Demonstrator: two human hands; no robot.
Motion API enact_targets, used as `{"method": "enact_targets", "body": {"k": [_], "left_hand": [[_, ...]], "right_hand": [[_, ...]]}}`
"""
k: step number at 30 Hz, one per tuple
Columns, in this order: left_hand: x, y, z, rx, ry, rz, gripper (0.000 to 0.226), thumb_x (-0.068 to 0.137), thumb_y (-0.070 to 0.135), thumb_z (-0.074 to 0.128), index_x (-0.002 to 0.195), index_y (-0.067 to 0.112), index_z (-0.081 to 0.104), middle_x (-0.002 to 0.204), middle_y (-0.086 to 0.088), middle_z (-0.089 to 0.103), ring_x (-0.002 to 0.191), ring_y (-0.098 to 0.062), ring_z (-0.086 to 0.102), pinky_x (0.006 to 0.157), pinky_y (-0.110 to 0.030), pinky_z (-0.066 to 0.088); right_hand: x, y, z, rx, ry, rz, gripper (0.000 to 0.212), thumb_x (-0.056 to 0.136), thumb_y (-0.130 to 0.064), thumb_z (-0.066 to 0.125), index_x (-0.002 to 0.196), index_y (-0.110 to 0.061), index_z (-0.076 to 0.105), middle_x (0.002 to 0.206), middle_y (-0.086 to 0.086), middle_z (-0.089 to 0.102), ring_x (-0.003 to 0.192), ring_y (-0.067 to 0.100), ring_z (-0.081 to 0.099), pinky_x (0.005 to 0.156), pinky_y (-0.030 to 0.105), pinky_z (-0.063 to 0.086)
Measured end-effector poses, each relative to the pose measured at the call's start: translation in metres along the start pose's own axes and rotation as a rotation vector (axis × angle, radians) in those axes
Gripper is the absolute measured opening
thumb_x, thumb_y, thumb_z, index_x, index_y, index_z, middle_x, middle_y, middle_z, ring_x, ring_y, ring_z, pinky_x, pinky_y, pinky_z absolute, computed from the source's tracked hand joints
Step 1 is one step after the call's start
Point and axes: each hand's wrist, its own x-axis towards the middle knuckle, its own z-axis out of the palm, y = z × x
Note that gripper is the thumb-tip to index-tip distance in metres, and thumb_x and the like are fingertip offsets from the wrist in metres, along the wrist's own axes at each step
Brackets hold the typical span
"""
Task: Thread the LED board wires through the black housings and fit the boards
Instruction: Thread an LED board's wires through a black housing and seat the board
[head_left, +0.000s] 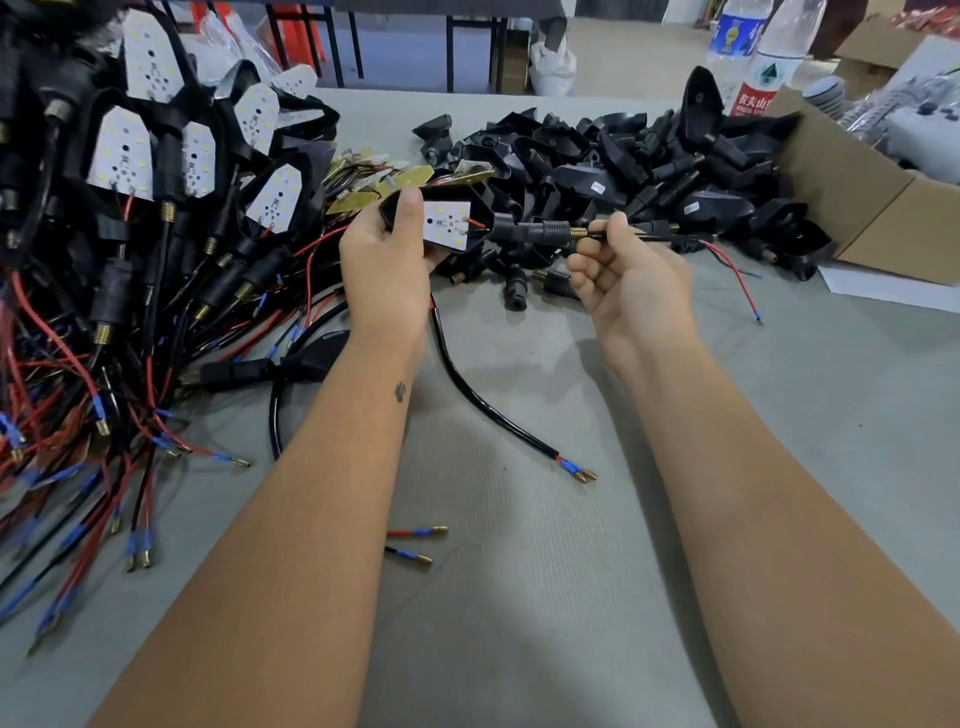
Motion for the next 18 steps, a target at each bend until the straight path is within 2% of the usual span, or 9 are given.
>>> {"method": "enact_targets", "body": {"k": [3,7,11,14,18], "left_hand": [[0.003,0.000,0.002,0.029,-0.051,-0.077,0.020,0.105,0.022,0.040,0.107,0.010,0.057,0.095,-0.007,0.070,0.087,-0.020,0.072,0.070,-0.028,0.058],[0.002,0.003,0.000,-0.051,-0.123,-0.192,0.022,0.103,0.010,0.041,0.123,0.006,0.050,0.108,-0.014,0.067,0.091,-0.025,0.073,0.071,-0.030,0.059],[0.004,0.017,-0.009,-0.111,-0.096,-0.179,0.014,0.101,0.006,0.046,0.111,0.003,0.055,0.097,-0.012,0.069,0.076,-0.019,0.073,0.067,-0.027,0.058],[0.009,0.035,-0.019,-0.136,-0.052,-0.190,0.008,0.100,0.006,0.050,0.097,0.004,0.058,0.094,-0.016,0.067,0.068,-0.018,0.072,0.062,-0.025,0.058],[0.017,0.062,-0.037,-0.048,-0.004,-0.152,0.016,0.097,0.002,0.051,0.086,0.009,0.058,0.080,-0.008,0.066,0.062,-0.013,0.067,0.064,-0.026,0.060]], "right_hand": [[-0.001,0.001,0.000,0.037,-0.048,-0.009,0.022,0.101,-0.015,0.050,0.087,-0.003,0.062,0.064,0.005,0.064,0.059,0.015,0.065,0.057,0.022,0.053],[-0.003,-0.001,0.000,0.057,-0.086,-0.012,0.022,0.101,-0.013,0.050,0.087,-0.002,0.063,0.064,0.005,0.066,0.061,0.016,0.066,0.059,0.023,0.054],[-0.009,0.001,0.006,-0.048,-0.103,-0.087,0.016,0.097,-0.010,0.053,0.086,-0.008,0.063,0.065,0.004,0.064,0.058,0.015,0.062,0.057,0.023,0.051],[-0.018,0.007,0.018,-0.102,-0.086,-0.177,0.014,0.093,-0.004,0.058,0.086,-0.016,0.056,0.065,0.004,0.064,0.054,0.016,0.057,0.053,0.024,0.048],[-0.033,0.010,0.037,-0.341,-0.167,-0.390,0.017,0.087,-0.011,0.065,0.081,-0.026,0.060,0.069,0.001,0.064,0.057,0.016,0.059,0.056,0.028,0.049]]}}
